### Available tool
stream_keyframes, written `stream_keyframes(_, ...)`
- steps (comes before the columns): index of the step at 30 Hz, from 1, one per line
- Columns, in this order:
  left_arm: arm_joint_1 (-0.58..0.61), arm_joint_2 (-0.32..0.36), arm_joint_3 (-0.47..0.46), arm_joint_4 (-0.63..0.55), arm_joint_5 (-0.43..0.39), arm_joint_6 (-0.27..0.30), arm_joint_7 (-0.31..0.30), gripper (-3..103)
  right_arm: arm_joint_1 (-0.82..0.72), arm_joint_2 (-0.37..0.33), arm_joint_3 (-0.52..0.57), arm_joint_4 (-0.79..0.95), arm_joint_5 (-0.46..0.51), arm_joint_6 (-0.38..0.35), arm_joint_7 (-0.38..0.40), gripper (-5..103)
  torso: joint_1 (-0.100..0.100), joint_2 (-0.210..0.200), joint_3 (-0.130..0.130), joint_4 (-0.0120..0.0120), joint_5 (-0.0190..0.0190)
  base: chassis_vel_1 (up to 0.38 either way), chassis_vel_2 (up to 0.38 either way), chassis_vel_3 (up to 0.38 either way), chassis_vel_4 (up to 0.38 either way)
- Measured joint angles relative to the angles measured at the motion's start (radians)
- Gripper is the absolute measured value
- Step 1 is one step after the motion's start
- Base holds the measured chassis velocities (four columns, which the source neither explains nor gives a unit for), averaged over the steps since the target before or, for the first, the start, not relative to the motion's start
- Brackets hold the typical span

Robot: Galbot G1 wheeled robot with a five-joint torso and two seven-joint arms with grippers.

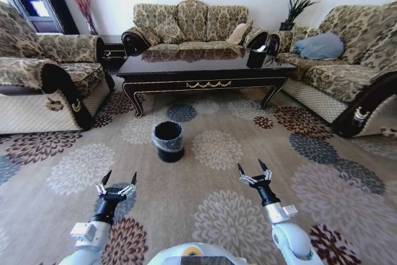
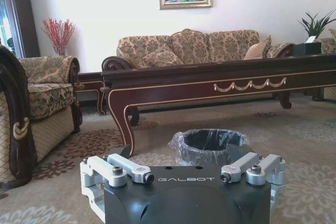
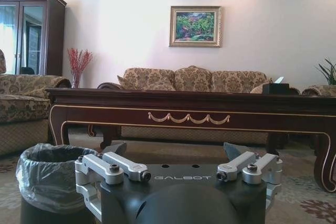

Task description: Move to the front of the table and pick up the trash from the floor, then place it into the trash bin.

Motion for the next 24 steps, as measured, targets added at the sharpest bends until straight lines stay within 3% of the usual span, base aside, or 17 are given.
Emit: stream_keyframes(24,0.000,0.000,0.000,0.000,0.000,0.000,0.000,100,0.000,0.000,0.000,0.000,0.000,0.000,0.000,100,0.000,0.000,0.000,0.0000,-0.0001,0.159,-0.152,-0.155,0.159)
